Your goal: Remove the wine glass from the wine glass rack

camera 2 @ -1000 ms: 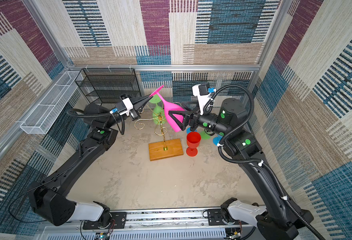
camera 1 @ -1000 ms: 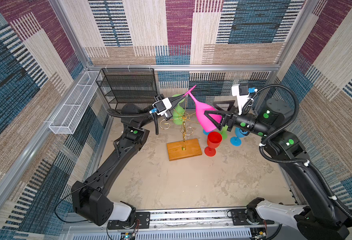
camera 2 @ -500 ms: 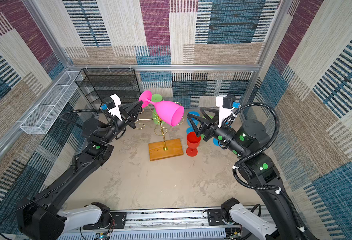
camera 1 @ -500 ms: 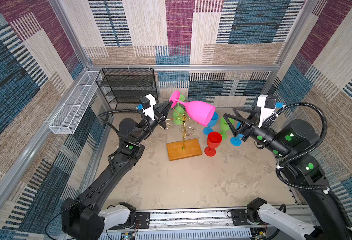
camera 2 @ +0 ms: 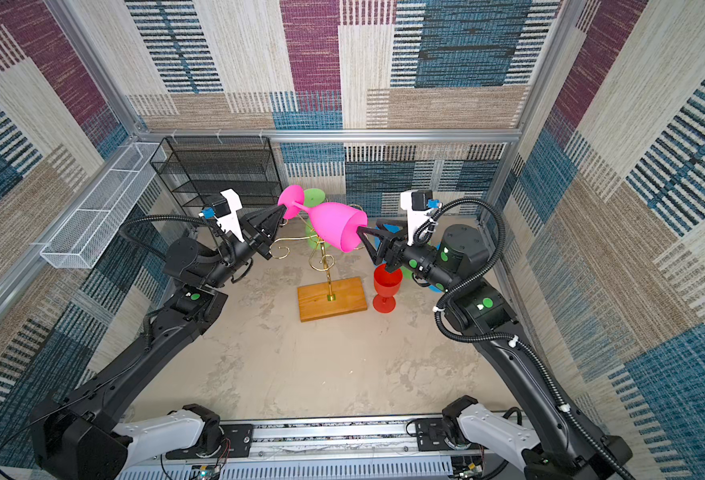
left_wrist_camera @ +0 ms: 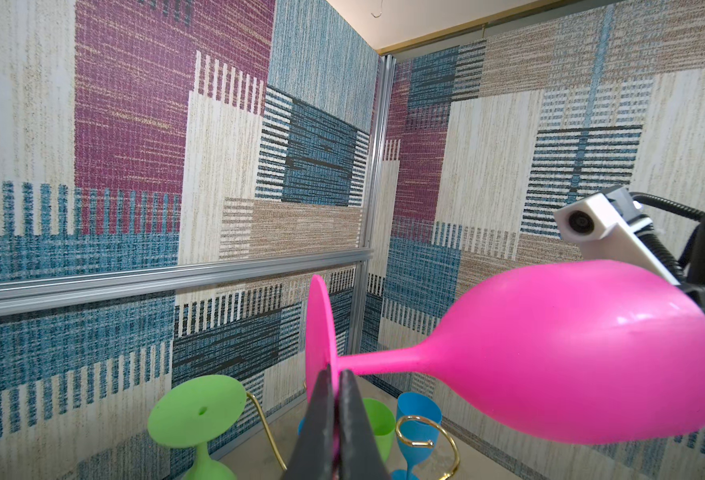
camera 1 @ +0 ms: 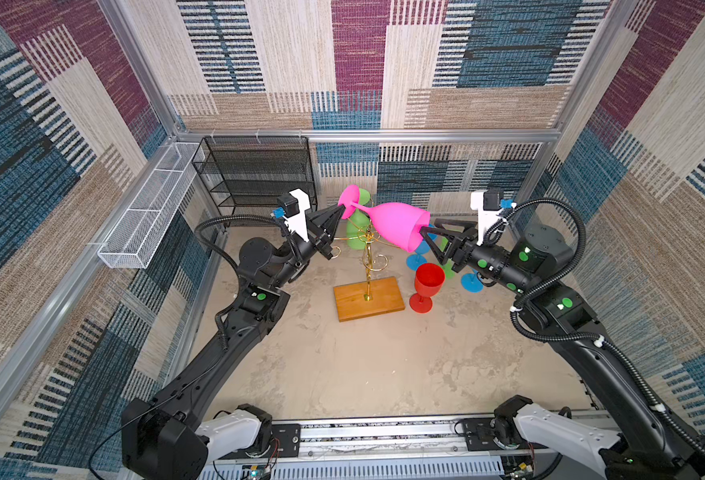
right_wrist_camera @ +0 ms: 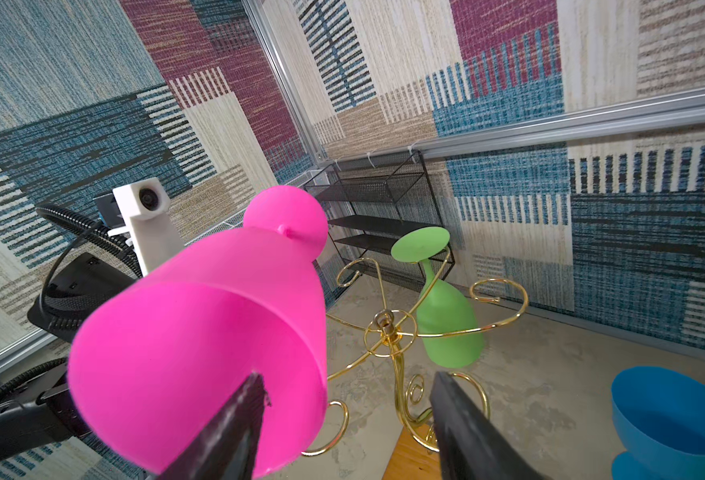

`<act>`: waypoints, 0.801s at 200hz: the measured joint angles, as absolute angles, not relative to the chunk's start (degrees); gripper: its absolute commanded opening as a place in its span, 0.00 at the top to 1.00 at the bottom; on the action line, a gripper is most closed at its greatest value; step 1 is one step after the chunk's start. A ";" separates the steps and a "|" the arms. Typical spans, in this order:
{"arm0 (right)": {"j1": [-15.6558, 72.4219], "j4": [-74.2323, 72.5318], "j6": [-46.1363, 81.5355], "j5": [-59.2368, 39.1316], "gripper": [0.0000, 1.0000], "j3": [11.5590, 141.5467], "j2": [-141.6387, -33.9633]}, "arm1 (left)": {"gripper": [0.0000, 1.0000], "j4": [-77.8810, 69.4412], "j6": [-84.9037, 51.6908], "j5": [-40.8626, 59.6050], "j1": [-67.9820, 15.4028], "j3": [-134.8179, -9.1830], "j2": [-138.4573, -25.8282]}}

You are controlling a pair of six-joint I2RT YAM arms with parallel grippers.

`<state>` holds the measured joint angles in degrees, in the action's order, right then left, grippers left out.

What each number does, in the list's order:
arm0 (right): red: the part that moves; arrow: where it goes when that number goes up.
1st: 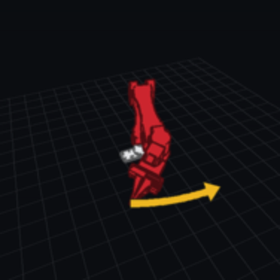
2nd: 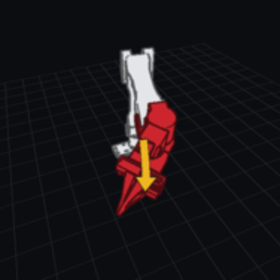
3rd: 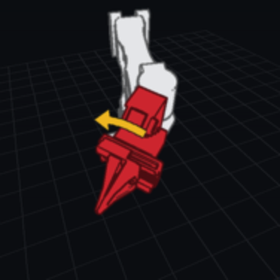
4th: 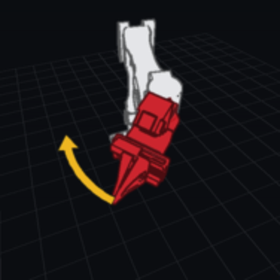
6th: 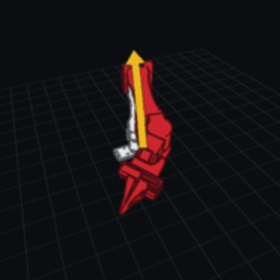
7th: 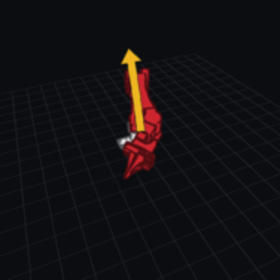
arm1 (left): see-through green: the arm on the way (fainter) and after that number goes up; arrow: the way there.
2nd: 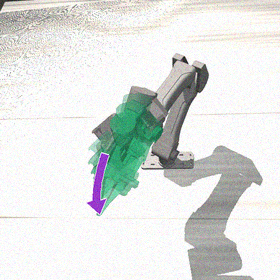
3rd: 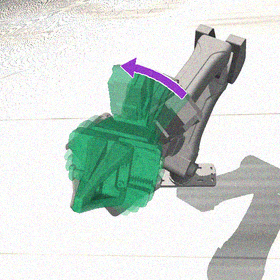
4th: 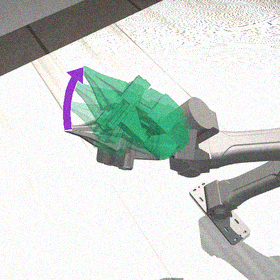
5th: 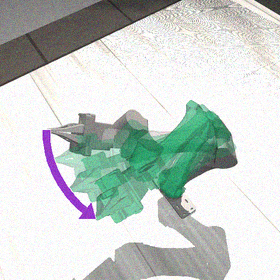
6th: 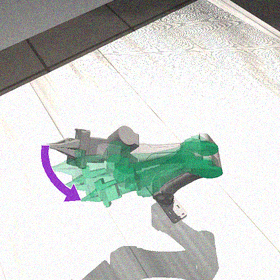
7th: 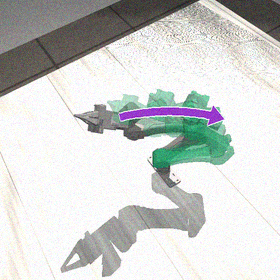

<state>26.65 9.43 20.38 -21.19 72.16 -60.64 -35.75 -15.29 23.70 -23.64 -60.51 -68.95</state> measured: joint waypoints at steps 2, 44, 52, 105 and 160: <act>26.65 9.21 20.51 -21.34 0.52 72.20 -60.86 | 1.00 -35.73 -15.31 23.90 -23.64 -60.51 -68.95; 26.65 7.01 21.17 -24.08 0.88 72.97 -64.07 | 1.00 -35.24 -15.44 24.58 -23.64 -60.53 -69.01; 26.68 6.66 21.30 -24.67 0.95 73.21 -64.18 | 1.00 -35.22 -15.44 24.64 -23.59 -60.53 -69.01; 26.79 9.02 21.74 -23.33 1.00 75.29 -64.27 | 0.61 -35.18 -15.20 24.77 -23.53 -59.94 -68.64; 26.65 13.87 20.21 -20.38 1.00 80.42 -62.19 | 0.36 -28.14 -13.43 18.20 -20.08 -57.82 -62.98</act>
<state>26.65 13.87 20.21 -20.38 80.42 -62.19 -28.14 -13.43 18.20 -20.08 -57.82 -62.98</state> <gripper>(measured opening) 0.065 0.623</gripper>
